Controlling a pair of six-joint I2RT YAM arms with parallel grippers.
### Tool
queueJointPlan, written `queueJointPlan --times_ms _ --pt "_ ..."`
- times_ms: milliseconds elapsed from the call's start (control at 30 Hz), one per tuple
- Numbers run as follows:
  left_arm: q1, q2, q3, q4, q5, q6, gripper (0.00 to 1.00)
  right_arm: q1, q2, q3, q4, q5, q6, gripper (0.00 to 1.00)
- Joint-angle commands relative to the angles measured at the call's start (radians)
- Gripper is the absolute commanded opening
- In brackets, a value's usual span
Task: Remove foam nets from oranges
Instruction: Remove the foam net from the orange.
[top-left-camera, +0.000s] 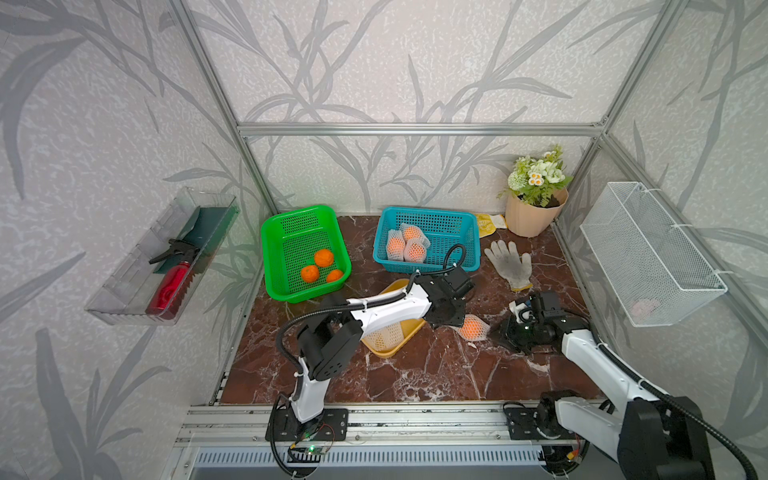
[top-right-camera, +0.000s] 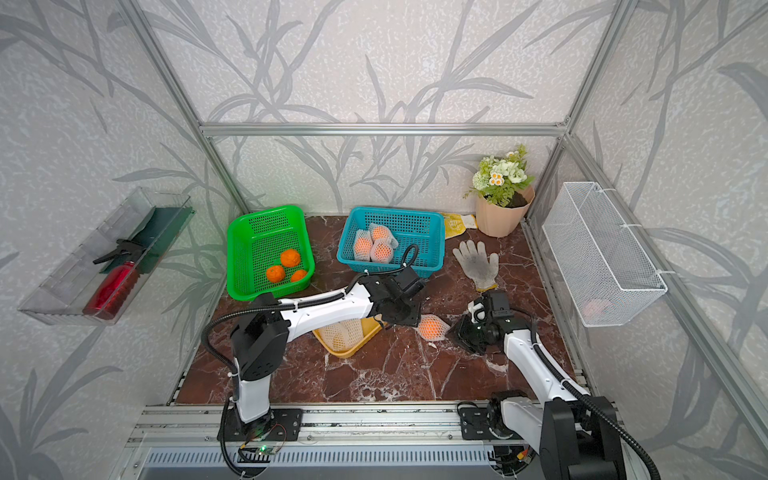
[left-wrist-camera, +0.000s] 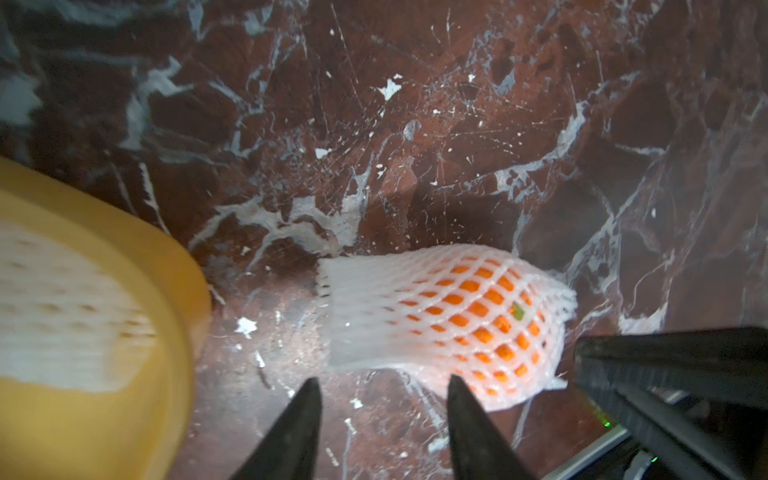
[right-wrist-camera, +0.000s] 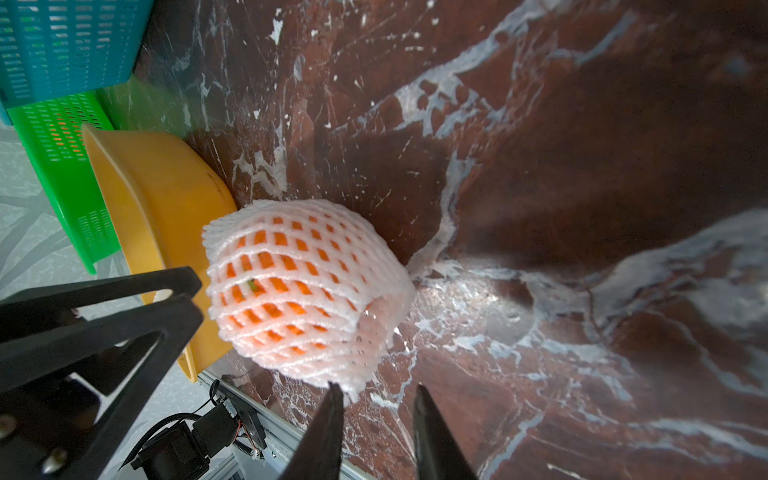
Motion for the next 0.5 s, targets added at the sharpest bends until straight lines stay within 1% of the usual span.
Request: queueJointPlan --times_ms 0,100,167,467 --pt "0.025 -0.049 -0.029 0.047 -0.005 -0.04 0.63 -0.005 -0.002 0.009 0.011 -0.019 -0.001 0.3" --pt "0.028 -0.028 -0.033 0.083 0.028 -0.052 0.67 -0.005 0.004 0.012 0.013 -0.02 -0.001 0.3" --pt "0.03 -0.012 -0.037 0.113 0.049 -0.068 0.68 -0.005 0.005 0.012 0.012 -0.02 -0.001 0.29" --pt "0.048 0.063 -0.057 0.192 0.112 -0.128 0.69 -0.009 -0.026 -0.005 -0.007 -0.011 -0.003 0.3"
